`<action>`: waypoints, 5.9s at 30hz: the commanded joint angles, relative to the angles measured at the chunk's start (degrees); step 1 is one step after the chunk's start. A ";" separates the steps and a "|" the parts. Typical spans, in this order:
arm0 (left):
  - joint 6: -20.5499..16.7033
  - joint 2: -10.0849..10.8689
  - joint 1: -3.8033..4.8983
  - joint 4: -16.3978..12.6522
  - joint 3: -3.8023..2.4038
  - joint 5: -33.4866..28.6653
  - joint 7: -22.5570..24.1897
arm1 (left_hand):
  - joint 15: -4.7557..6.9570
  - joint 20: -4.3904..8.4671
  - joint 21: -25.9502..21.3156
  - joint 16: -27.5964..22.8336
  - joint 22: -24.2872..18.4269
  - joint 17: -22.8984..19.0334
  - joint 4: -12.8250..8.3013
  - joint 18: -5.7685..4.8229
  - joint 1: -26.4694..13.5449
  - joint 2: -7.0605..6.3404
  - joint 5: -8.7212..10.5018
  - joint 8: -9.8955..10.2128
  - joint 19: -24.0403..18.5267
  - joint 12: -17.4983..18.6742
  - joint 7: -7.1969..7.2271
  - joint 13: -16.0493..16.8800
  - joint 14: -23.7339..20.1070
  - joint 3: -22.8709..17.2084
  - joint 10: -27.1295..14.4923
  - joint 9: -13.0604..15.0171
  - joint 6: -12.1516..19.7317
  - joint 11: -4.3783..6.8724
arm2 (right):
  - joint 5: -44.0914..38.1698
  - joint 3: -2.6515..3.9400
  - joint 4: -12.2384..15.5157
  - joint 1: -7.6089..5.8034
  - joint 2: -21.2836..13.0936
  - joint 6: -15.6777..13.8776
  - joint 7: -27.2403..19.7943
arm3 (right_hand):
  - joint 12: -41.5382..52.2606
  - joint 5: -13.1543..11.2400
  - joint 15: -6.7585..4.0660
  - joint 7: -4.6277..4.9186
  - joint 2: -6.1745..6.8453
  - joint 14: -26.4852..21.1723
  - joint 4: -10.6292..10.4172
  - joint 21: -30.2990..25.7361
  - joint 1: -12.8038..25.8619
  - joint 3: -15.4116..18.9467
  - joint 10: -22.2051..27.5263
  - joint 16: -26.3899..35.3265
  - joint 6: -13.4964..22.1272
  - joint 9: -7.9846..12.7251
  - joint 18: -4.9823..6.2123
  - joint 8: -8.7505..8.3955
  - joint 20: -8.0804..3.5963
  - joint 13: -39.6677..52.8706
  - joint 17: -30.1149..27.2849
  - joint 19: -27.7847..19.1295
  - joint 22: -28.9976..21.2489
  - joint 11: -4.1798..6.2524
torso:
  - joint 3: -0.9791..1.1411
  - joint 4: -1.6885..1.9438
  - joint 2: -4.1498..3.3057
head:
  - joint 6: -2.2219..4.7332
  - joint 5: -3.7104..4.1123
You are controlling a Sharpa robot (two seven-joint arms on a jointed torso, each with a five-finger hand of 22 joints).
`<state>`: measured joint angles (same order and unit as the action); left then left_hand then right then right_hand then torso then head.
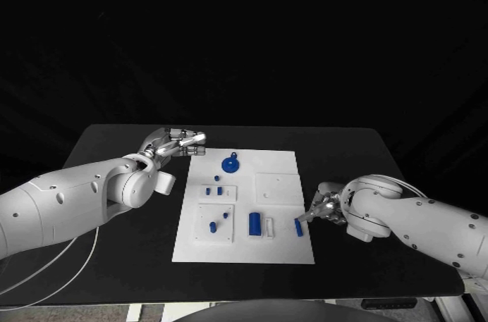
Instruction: Assemble the parts on the task board
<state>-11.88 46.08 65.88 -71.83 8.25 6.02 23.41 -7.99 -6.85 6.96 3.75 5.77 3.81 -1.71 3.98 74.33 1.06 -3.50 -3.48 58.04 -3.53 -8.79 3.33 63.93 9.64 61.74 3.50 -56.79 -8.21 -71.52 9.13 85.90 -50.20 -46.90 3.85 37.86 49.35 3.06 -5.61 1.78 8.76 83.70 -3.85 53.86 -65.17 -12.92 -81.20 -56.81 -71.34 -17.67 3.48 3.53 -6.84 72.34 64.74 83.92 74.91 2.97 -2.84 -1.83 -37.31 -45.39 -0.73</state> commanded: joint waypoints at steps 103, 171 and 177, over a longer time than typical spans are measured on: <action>2.74 0.51 0.01 -0.99 0.60 0.65 -2.19 | -0.26 -0.59 -0.17 -0.25 -0.78 0.01 0.98 -0.18 -0.87 -0.73 0.12 -0.01 -0.50 0.02 -0.79 0.03 -0.83 -0.68 -1.26 -0.15 5.58 -0.53 | 21.80 -0.08 -0.61 6.12 6.56 -17.25 -5.34 | 2.43 24.49 0.36 3.00 -5.79 -0.18 19.13 0.04 3.32 -13.56 1.79 0.81 6.42 13.97 0.53 0.03 0.60 1.25 -0.47 0.36 6.65 -1.14 | -0.04 0.03 -0.06 | -1.24 -1.35; 2.90 0.15 0.01 -0.73 0.60 0.88 -2.68 | -0.30 -0.62 -0.15 -0.25 -0.86 0.00 1.15 -0.17 -0.91 -0.73 0.14 -0.01 -0.56 0.03 -0.78 0.02 -0.98 -0.69 -1.36 -0.14 5.51 -0.53 | 5.73 -0.33 -1.73 4.66 9.46 -11.86 -2.67 | 0.39 0.07 0.18 0.72 -2.79 -0.01 7.90 -1.46 -0.54 -4.26 1.46 1.24 0.50 13.90 -0.04 0.06 0.44 -1.34 -0.55 0.52 6.55 -0.49 | -0.02 0.04 -0.01 | -1.81 -2.35; 2.87 0.23 0.01 -0.73 0.60 0.89 -2.68 | -0.30 -0.62 -0.15 -0.25 -0.86 0.00 1.15 -0.17 -0.91 -0.73 0.14 -0.01 -0.56 0.03 -0.78 0.02 -0.98 -0.69 -1.36 -0.14 5.51 -0.53 | 1.61 -0.34 -1.51 4.67 8.52 -16.55 -5.46 | 0.71 -0.09 0.34 1.74 0.98 -0.11 3.06 -1.96 0.40 0.78 1.95 1.53 3.52 13.81 0.17 0.05 0.50 -0.96 -0.65 0.53 6.44 -1.13 | 0.02 0.02 -0.01 | -1.66 -2.43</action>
<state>-9.78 46.38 65.88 -72.46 8.89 6.66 20.40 -8.19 -7.15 6.96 3.75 4.97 3.81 -0.77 3.98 73.58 0.30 -3.50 -3.48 57.74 -3.53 -9.70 3.33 63.26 9.00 60.76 3.40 -51.37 -8.88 -66.07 8.80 84.24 -45.56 -38.31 -9.59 34.92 49.90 3.11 -4.95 3.40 9.45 83.70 -0.61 52.04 -64.97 -12.60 -79.43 -55.52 -67.91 -3.83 3.46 3.43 -6.13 71.33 64.17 83.82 74.91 1.84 -2.84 -1.82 -37.33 -47.13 -3.14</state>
